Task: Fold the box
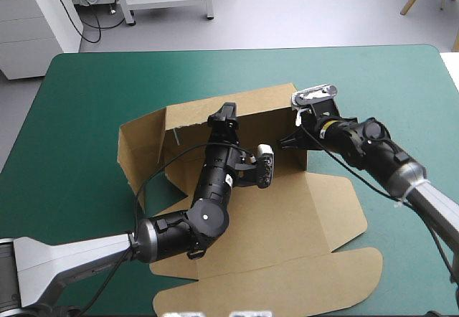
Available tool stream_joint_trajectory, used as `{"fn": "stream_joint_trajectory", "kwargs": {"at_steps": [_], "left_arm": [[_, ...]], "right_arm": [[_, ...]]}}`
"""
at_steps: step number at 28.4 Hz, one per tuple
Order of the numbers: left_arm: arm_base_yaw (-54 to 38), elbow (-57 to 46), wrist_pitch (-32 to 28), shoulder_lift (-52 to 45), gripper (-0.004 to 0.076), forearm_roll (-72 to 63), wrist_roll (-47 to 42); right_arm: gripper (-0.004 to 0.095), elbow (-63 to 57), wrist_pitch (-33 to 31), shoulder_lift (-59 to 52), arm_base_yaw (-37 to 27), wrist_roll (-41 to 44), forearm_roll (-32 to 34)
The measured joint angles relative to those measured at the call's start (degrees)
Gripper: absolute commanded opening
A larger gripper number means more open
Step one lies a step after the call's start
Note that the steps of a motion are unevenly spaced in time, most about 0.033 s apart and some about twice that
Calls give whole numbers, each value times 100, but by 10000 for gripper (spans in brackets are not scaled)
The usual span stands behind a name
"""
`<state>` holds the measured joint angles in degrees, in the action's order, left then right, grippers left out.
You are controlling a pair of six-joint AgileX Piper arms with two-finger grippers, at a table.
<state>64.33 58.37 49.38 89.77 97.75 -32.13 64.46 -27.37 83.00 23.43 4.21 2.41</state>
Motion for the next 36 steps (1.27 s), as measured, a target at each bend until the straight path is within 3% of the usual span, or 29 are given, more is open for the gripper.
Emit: {"fn": "stream_joint_trajectory", "kwargs": {"at_steps": [5, 9, 11, 13, 14, 20, 25, 31, 36], "left_arm": [[176, 0, 258, 0, 556, -26, 14], [176, 0, 291, 0, 436, -40, 14], [176, 0, 301, 0, 276, -40, 14], [176, 0, 308, 0, 60, -52, 14], [176, 0, 322, 0, -1, -58, 35], [163, 149, 214, 5, 14, -1012, 905], [-189, 1128, 72, 40, 14, -3903, 3213], [-1422, 2837, 1022, 45, 14, -7282, 5297], [-3036, 3977, 1544, 45, 14, -9257, 5440]], "right_arm": [[-10, 1407, -1283, 841, -438, 61, 8], [-10, 2162, -1999, 1231, -620, 66, -4], [-10, 2455, -2277, 1406, -666, 40, -8], [-10, 2641, -2434, 1539, -680, 7, -8], [-14, 2709, -2486, 1580, -680, 0, -8], [-19, 2806, -2574, 1651, -681, -6, -8], [-19, 2806, -2574, 1655, -681, -12, -11], [-19, 2806, -2574, 1655, -681, -22, -31], [-19, 2806, -2560, 1655, -686, -22, -109]]}}
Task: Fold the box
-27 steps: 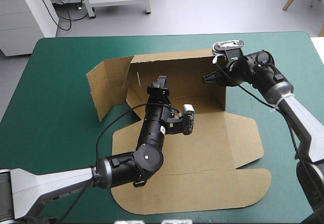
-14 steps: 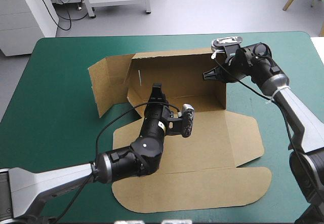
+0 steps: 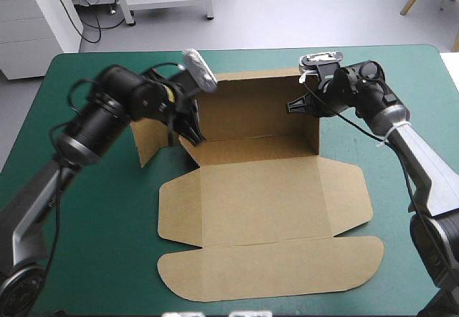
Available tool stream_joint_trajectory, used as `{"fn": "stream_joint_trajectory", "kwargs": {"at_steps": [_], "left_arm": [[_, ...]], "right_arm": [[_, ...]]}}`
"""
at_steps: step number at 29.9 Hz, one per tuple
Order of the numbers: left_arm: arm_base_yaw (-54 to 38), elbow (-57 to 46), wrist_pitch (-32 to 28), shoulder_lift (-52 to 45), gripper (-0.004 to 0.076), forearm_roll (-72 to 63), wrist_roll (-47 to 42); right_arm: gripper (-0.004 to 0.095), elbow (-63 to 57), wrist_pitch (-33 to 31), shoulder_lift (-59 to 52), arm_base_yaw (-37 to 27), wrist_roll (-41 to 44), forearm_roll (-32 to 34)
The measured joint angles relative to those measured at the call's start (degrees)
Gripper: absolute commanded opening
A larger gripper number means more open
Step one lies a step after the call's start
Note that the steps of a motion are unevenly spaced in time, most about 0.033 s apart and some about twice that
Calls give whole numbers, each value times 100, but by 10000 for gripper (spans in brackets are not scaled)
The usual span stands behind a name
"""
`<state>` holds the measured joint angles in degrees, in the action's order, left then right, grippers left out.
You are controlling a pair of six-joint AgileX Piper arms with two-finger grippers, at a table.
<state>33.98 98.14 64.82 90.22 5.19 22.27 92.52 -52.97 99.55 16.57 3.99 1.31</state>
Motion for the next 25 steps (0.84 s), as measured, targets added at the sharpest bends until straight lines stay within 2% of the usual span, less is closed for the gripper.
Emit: {"fn": "stream_joint_trajectory", "kwargs": {"at_steps": [6, 12, 18, 25], "left_arm": [[-2360, 352, 227, -5, -10, -2175, -183], [-4192, 203, 579, -5, -10, -3076, -92], [-5657, -604, 468, -5, -10, -4183, 104], [-6793, -2064, -162, -5, -10, -5406, 162]], "right_arm": [[-19, 0, 0, 0, 0, -23, -50], [-19, 0, 5, 0, 0, -27, -50], [-19, 0, 25, 0, 0, -52, -131], [-19, 0, 25, 7, 0, -69, -131]]}}
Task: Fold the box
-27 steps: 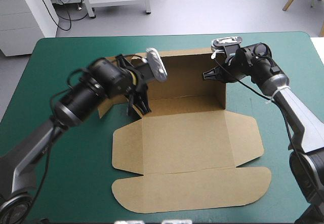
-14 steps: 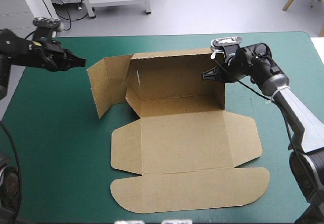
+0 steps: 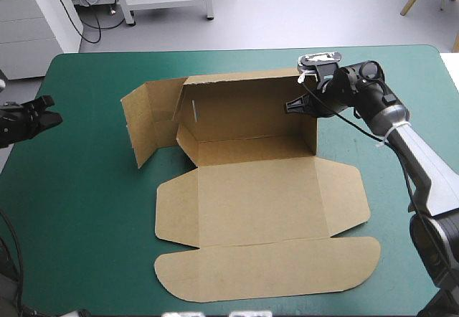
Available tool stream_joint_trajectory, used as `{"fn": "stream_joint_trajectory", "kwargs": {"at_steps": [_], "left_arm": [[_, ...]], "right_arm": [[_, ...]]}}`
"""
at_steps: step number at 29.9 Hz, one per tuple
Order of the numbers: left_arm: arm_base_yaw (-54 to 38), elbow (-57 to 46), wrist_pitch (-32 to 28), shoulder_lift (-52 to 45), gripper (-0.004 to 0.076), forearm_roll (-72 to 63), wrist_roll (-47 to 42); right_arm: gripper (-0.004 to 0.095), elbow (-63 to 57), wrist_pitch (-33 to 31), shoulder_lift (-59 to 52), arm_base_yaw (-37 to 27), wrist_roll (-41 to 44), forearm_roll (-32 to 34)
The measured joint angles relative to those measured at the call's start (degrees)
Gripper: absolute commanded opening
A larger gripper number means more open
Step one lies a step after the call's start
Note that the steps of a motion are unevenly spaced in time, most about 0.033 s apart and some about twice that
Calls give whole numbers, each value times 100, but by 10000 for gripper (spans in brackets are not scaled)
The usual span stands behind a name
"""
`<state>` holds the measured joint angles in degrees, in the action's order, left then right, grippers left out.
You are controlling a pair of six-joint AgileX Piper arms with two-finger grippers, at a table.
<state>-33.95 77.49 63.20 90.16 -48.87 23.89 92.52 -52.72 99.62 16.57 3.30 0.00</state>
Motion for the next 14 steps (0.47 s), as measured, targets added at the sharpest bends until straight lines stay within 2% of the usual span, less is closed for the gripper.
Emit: {"fn": "stream_joint_trajectory", "kwargs": {"at_steps": [5, 14], "left_arm": [[-298, -701, -288, 0, -10, -713, 6], [-340, -1043, -472, 0, -10, -1119, 190]], "right_arm": [[-19, 181, -185, 13, 0, 122, 0], [-17, 1260, -1654, 18, 0, 172, -47]]}}
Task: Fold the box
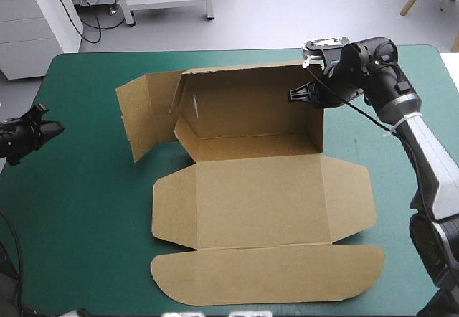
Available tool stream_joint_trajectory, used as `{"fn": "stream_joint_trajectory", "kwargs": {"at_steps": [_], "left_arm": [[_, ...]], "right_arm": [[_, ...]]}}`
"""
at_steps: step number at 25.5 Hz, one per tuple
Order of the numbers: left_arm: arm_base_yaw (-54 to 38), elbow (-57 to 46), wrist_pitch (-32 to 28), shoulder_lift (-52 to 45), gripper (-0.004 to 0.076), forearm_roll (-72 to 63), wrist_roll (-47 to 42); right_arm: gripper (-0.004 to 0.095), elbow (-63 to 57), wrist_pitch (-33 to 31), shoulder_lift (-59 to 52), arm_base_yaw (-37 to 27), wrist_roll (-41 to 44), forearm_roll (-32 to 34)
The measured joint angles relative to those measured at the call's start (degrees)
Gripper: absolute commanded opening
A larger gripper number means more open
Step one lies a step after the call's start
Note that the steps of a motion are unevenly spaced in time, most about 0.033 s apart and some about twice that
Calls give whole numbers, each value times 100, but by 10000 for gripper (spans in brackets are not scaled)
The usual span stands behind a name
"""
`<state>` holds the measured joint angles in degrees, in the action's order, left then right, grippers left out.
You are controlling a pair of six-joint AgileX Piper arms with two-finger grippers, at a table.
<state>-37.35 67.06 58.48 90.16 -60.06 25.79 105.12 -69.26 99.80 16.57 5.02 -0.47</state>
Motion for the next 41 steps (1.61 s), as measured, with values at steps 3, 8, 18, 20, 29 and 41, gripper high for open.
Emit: {"fn": "stream_joint_trajectory", "kwargs": {"at_steps": [3, 8, 18, 20, 29, 41], "left_arm": [[0, 1, 0, 0, -10, -121, 27], [0, 1, -6, 0, -10, -175, 27], [0, 1, -6, 0, -10, -218, 32], [0, 1, -6, 0, -10, -230, 32], [0, 1, -6, 0, -10, -240, 32], [0, 1, -11, 0, -10, -240, 38]], "right_arm": [[-17, 15, -149, 0, -1, 6, -227], [-17, -209, -156, -29, -1, 0, -777], [-17, -1443, -152, -572, -1, -18, -856], [-17, -1529, -152, -573, -1, -40, -810], [-18, -1012, 135, 218, -1, -236, -546], [180, -59, 253, 1258, -1, -173, -300]]}}
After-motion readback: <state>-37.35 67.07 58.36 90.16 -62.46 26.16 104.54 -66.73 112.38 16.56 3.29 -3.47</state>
